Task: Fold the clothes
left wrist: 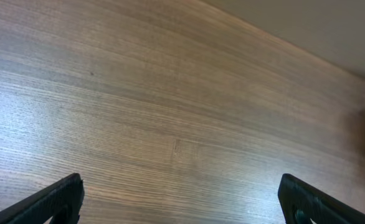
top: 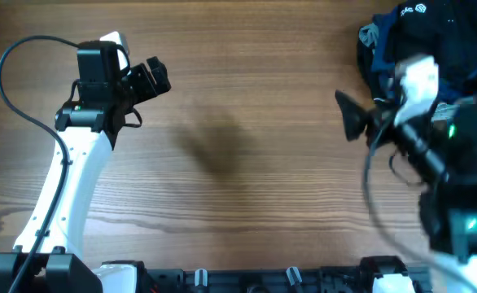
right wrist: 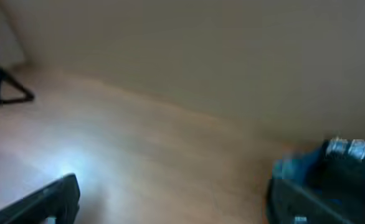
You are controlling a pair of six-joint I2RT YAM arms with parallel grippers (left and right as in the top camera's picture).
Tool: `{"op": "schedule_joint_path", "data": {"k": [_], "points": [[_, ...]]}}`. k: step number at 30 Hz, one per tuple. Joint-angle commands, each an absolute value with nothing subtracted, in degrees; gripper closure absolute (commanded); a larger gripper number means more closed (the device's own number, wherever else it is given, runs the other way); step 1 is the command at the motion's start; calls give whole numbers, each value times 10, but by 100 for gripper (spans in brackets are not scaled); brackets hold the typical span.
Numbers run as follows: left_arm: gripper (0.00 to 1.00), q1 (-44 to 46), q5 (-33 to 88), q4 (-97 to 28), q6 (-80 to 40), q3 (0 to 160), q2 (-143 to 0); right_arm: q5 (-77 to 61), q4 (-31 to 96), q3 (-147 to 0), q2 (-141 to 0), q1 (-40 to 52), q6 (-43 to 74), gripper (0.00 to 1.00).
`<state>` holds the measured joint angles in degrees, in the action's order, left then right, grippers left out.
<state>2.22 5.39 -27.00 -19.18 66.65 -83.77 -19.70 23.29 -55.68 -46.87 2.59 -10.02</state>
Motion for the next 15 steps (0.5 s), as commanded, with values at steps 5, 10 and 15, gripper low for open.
{"op": "schedule_joint_path", "data": {"k": [5,10,15], "points": [[0,20,48,-268,-185,667,-842,-206,60,-202,-230,27,-165,0],[0,20,48,-268,-185,667,-842,-171,39,-84,-102,27,-111,0],[0,20,48,-268,-185,667,-842,-132,38,-24,-39,26,-90,0]]}}
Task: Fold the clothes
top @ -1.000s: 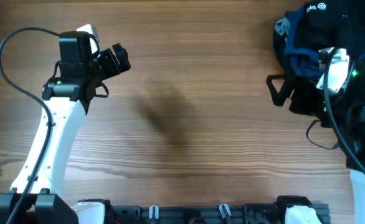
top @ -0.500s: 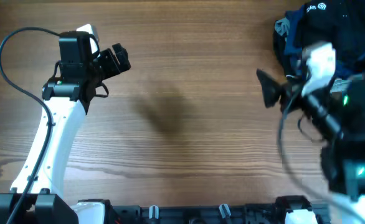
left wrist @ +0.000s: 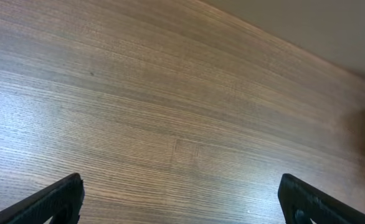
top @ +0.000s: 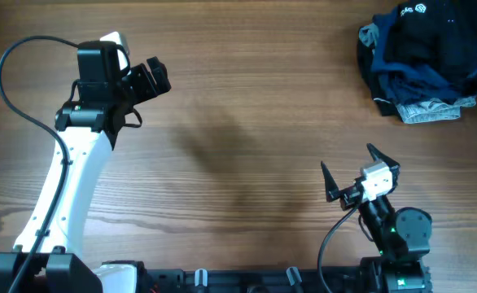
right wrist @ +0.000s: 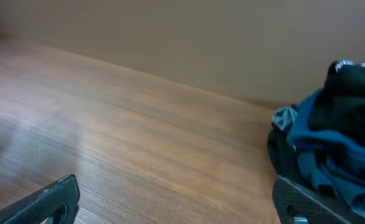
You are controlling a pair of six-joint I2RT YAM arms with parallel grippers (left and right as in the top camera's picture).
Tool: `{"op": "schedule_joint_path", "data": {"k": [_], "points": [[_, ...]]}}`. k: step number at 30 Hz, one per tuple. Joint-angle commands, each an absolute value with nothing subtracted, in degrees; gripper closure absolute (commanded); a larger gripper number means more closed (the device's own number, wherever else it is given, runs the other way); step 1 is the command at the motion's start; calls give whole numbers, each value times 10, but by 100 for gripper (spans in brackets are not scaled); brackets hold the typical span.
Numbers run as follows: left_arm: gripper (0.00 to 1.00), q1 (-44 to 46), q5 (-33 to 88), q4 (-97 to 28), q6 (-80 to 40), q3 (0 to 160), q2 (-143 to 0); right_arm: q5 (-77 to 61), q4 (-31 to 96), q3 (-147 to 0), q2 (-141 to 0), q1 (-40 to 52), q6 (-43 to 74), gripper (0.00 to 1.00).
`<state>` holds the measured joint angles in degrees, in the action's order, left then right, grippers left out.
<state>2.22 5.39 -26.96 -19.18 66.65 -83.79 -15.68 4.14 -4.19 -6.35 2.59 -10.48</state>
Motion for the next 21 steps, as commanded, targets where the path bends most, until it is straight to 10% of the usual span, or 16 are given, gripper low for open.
{"op": "schedule_joint_path", "data": {"k": [1,21], "points": [[0,20,48,-268,-185,667,-842,-122,32,-22,-29,26,-91,0],[0,20,48,-268,-185,667,-842,-116,32,-22,-3,14,-90,0]]}}
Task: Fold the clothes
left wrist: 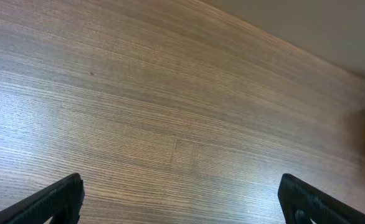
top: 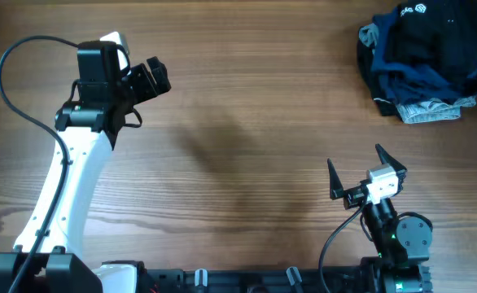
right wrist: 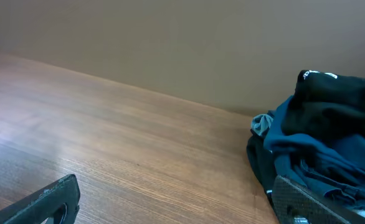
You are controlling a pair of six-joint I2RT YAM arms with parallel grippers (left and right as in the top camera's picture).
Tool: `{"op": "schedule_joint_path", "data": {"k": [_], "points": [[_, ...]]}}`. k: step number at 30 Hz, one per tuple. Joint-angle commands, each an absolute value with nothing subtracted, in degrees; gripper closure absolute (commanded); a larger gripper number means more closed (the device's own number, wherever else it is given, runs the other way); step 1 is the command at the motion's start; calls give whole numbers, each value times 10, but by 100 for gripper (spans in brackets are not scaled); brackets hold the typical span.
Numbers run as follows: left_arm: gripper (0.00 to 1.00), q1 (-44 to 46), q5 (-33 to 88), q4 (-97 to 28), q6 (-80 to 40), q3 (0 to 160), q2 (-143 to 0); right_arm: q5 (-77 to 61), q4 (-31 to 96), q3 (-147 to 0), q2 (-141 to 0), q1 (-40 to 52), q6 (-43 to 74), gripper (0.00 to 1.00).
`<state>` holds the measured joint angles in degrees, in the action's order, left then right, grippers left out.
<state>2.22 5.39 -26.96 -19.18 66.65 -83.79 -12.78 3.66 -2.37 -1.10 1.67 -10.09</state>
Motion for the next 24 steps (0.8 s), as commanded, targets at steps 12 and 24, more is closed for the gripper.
{"op": "schedule_joint_path", "data": {"k": [12,24], "points": [[0,21,31,-236,-182,590,-663,-116,32,-22,-3,14,-90,0],[0,17,10,123,-185,110,-246,-116,33,-22,-4,14,-90,0]]}}
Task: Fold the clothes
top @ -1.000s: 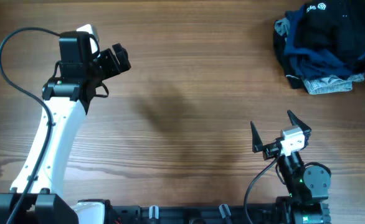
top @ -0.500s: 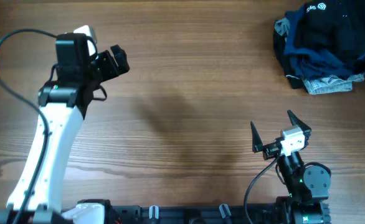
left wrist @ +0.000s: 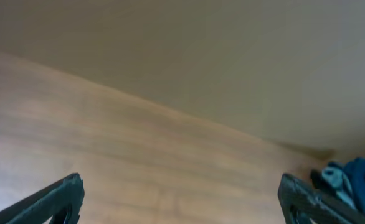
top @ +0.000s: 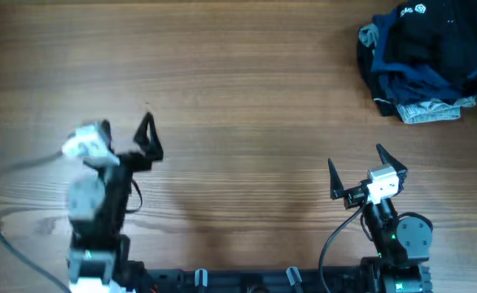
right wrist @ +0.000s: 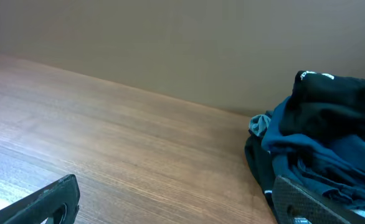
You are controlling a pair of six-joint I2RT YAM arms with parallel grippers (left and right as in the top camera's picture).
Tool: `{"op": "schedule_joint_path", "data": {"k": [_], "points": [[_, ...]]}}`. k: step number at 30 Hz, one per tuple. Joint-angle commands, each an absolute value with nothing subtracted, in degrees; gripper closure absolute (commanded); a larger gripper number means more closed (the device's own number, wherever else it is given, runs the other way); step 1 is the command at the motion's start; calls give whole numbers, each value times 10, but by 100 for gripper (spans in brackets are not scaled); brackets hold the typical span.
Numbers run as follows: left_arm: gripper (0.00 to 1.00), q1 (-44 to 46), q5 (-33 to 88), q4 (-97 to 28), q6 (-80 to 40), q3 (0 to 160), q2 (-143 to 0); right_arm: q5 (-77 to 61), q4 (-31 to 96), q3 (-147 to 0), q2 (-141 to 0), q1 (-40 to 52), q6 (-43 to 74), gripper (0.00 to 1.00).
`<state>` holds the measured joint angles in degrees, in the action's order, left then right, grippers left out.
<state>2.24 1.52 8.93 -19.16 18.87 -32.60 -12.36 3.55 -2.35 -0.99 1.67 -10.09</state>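
The clothes (top: 422, 57) lie in a crumpled dark blue and black pile with a grey piece at the table's far right corner. They also show in the right wrist view as the pile (right wrist: 326, 137) and at the edge of the blurred left wrist view as a blue heap (left wrist: 357, 177). My left gripper (top: 124, 134) sits low at the front left, open and empty, its jaws wide apart (left wrist: 182, 205). My right gripper (top: 359, 167) rests at the front right, open and empty (right wrist: 176, 199), well short of the pile.
The wooden table (top: 238, 98) spans the whole overhead view. Both arm bases and a black rail (top: 247, 281) line the front edge. A plain beige wall (right wrist: 170, 43) stands behind the table's far edge.
My left arm has moved from its raised pose over the far left of the table down to the front left. Its camera now looks blurred along the table. The right arm has not moved.
First my right gripper was open beside the clothes pile at the far right, blurred, and the left was open over the far left. Then the right sat low at the front right and stayed there. Now the left sits low at the front left too.
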Motion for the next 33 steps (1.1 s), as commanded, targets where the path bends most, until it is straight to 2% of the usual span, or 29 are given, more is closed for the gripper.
{"op": "schedule_joint_path", "data": {"k": [1,7,12,14,33], "points": [[0,12,10,132,-187,82,-207,-116,32,-22,-4,14,-90,0],[0,-18,29,107,-200,13,-73,-116,33,-22,-4,14,-90,1],[0,-21,32,39,-200,3,-24,-116,32,-22,-4,14,-90,0],[0,-21,32,-27,-200,3,-6,-116,33,-22,-4,14,-90,0],[0,-22,35,-42,-183,3,-2,-116,33,-22,-4,14,-90,0]]}}
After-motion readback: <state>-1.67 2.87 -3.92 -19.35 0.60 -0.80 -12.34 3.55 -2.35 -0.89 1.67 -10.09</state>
